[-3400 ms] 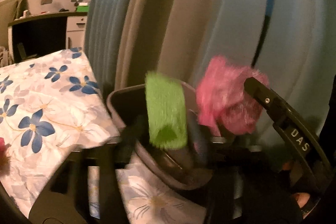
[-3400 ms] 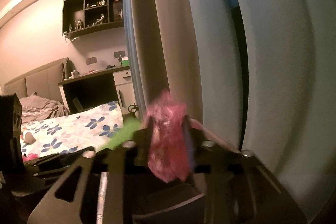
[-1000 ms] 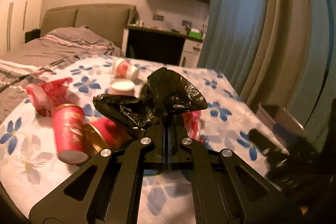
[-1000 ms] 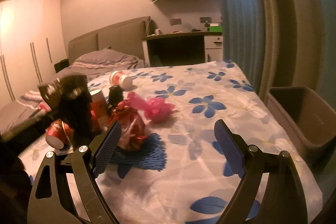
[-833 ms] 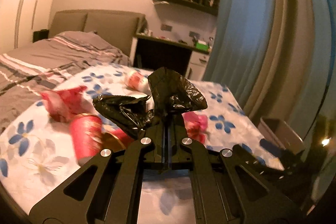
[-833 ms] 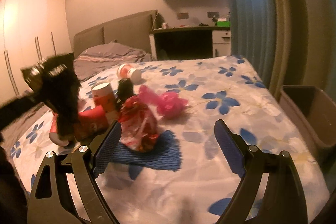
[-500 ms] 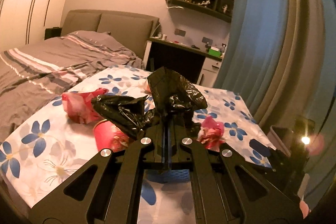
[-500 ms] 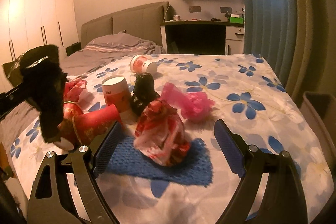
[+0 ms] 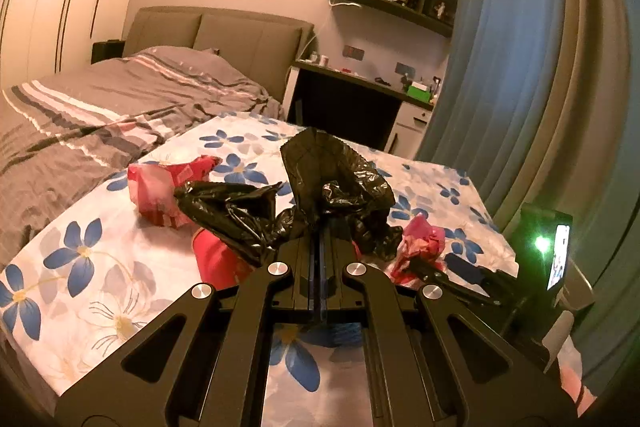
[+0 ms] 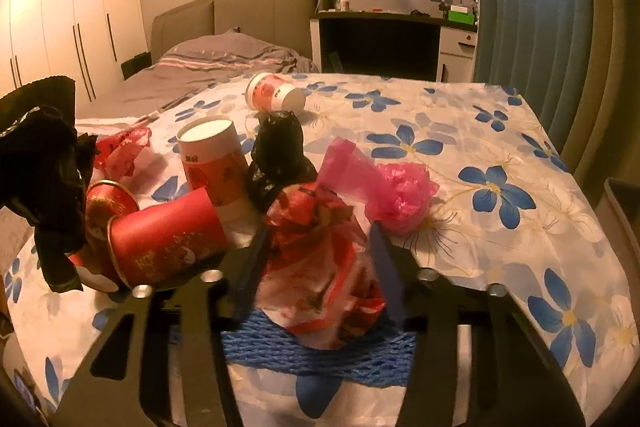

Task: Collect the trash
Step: 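Grasp the red-and-white crumpled wrapper with the right tool, then carry the black bag and the wrapper in both tools to the wastebasket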

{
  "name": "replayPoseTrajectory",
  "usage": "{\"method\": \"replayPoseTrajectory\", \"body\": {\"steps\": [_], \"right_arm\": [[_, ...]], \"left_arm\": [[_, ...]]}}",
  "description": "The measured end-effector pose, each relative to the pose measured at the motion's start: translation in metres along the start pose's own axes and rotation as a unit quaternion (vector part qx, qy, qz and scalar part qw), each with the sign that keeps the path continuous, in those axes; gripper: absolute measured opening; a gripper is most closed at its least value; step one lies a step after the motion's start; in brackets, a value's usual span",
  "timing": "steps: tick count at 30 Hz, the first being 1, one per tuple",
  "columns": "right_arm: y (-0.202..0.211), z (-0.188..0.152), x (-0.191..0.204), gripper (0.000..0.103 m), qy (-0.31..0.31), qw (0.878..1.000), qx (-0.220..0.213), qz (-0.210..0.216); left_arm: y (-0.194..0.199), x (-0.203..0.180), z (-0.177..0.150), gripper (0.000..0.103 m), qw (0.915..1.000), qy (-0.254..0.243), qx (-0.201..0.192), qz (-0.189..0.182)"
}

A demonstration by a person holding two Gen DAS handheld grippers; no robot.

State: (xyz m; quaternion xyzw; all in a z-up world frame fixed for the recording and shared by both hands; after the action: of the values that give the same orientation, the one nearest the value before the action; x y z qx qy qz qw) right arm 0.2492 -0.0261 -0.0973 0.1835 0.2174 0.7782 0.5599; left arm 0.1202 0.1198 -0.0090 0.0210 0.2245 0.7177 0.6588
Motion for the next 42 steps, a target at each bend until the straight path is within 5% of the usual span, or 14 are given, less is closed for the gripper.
{"method": "replayPoseTrajectory", "body": {"steps": [7, 22, 42], "right_arm": [[0.008, -0.002, -0.008, 0.024, 0.002, 1.000, -0.010, -0.004], [0.102, 0.004, -0.041, 0.024, -0.016, 0.995, -0.099, -0.004], [0.182, -0.016, -0.108, 0.024, -0.042, 0.987, -0.149, -0.044]], "left_arm": [[0.000, -0.004, -0.002, 0.001, 1.0000, -0.004, 0.004, -0.005], [0.011, -0.048, -0.005, 0.001, 0.9989, -0.041, 0.002, -0.024], [0.009, -0.130, -0.032, 0.001, 0.9929, -0.087, 0.022, -0.078]]}}
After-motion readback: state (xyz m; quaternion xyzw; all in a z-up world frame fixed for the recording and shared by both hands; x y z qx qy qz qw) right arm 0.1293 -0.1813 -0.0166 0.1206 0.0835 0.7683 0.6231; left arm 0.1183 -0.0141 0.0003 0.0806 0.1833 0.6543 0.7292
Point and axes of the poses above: each gripper's, at about its wrist camera, not at the fingertips, and y roughly against the way its jaws point, x to its left, z to its top, the point moved 6 cm from there along -y, roughly the way its jaws point, and after that the axes turned 3 degrees about -x, right-handed, at the moved point
